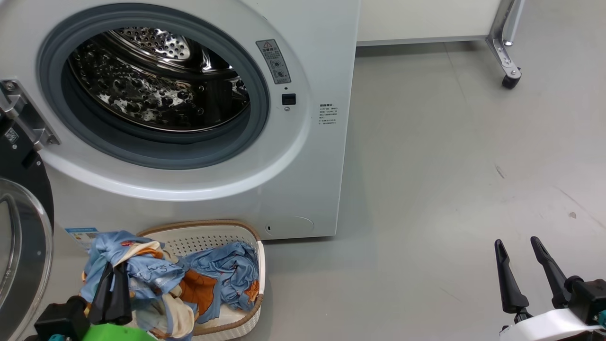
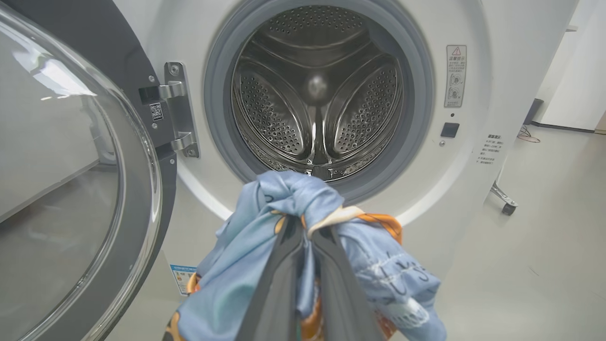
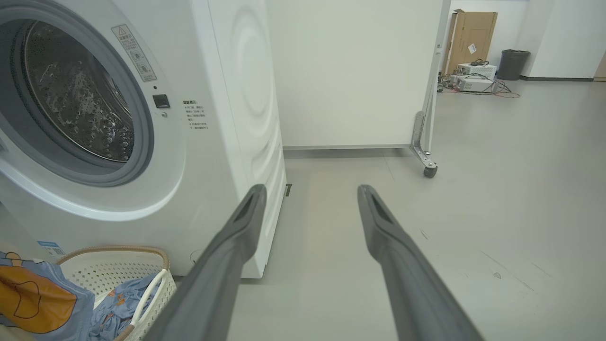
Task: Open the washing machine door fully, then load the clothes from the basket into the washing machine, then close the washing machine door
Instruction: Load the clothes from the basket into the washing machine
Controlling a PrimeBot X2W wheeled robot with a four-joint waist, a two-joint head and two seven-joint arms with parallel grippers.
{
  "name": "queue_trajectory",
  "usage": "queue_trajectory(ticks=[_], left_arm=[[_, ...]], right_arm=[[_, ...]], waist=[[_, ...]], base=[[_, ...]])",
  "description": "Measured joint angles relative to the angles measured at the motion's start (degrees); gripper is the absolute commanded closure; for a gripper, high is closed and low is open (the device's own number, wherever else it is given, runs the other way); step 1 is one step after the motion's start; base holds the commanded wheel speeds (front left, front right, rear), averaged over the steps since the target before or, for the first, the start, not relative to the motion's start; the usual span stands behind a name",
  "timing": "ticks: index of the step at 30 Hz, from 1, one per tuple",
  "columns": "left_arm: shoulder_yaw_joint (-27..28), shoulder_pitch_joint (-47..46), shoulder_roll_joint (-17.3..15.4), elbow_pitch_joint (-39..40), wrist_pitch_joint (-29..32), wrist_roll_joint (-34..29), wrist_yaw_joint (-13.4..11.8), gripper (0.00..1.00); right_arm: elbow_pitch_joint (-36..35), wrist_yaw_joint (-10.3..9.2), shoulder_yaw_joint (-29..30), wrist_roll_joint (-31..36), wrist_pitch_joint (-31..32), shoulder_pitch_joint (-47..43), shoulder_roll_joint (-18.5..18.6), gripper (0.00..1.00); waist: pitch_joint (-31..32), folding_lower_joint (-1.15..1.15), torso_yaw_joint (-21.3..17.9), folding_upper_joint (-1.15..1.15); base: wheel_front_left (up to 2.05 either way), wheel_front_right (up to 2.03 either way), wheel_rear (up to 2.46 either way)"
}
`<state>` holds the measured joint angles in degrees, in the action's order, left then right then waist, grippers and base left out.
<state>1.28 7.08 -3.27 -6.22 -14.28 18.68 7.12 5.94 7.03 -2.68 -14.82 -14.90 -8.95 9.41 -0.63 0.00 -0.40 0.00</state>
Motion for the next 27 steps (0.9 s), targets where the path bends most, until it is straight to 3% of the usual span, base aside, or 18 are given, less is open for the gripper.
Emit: queue_trajectory(ticks=[13,27], left_arm=[[-1.6,-2.5,-1.9,-0.8,0.0,0.1,0.0,1.0],[3.2,-17.9,-6.1,-4.6,1.3,0.5,-0.6,1.0]], right_arm=[[-0.4,0.0,-2.2,0.1,0.0,0.8,-1.2,0.0],[-1.8,0.0,-4.6,0.1,0.0,4.7,-3.1,0.0]], waist=[[-2.7,0.0,-2.9,0.0],[-8.4,0.0,-8.0,0.0]], base=[[0.0,0.0,0.0],[0.0,0.0,0.0]])
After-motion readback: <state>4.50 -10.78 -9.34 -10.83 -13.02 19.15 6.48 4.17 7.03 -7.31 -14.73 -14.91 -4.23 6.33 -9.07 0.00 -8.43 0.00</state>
